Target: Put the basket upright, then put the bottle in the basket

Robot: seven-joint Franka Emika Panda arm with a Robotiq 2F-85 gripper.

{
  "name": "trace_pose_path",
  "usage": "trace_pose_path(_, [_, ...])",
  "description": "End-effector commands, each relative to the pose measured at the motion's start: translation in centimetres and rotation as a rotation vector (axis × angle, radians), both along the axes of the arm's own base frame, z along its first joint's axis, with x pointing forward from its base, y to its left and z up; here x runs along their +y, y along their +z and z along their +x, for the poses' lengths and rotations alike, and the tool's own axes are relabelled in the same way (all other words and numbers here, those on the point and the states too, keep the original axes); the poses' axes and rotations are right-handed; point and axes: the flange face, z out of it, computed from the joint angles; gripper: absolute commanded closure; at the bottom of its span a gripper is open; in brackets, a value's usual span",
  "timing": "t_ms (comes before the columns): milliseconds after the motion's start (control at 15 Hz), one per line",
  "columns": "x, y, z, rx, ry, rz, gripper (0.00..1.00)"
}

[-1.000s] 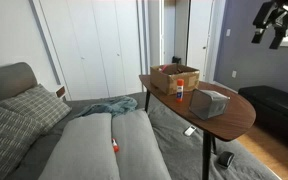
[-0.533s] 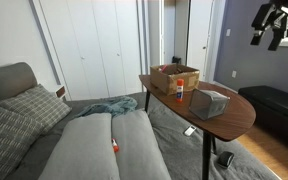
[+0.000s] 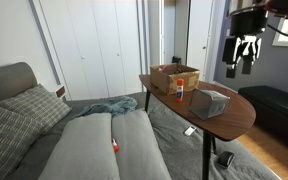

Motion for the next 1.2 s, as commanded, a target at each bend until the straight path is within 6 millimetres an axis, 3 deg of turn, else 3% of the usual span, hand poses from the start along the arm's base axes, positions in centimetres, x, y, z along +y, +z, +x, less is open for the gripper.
trace_pose_path(0, [4.0,-1.8,0.4,-0.064,0.023,-0.054,0.0])
trace_pose_path(400, [7.6,-4.6,2.1,-0.227,0.01,-0.131,0.0])
trace_pose_path(933, [8.3,-7.3,3.3,-0.294,-0.002,-0.291,0.0])
trace_pose_path(1067, [8.1,-7.9,3.6,-0.289,-0.011,-0.312,0.17])
trace_pose_path(1133, [8.0,-8.1,3.7,-0.287,-0.016,-0.321,0.34])
